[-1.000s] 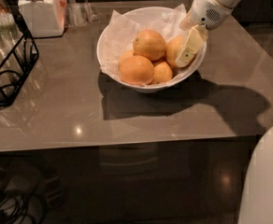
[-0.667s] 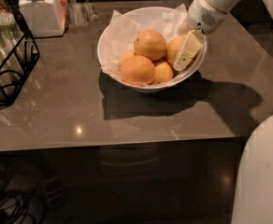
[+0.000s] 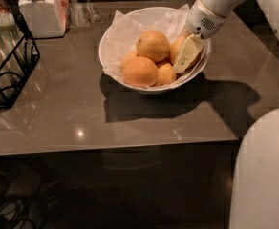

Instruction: Pick orange from white bowl

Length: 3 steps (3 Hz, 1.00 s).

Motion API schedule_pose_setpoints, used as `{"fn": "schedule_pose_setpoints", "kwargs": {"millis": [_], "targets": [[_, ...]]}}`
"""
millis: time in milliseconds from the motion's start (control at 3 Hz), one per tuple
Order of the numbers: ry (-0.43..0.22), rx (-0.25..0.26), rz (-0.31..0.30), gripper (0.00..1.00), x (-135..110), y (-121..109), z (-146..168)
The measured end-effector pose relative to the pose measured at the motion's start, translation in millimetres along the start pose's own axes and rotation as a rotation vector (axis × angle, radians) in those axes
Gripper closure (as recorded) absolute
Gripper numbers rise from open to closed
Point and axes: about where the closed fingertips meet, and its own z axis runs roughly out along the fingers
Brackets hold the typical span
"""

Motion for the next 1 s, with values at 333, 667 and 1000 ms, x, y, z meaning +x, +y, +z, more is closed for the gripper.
{"fn": "schedule_pose_setpoints", "kwargs": {"millis": [333,667,1000], "targets": [[0.005,-0.004,-0.002,0.54,-1.3,-0.5,2.1],[0.004,-0.004,-0.002,0.78,-2.3,-0.6,-0.2],[-0.044,0.025,-0.056,0.99,-16.2,4.7,-18.4]]}}
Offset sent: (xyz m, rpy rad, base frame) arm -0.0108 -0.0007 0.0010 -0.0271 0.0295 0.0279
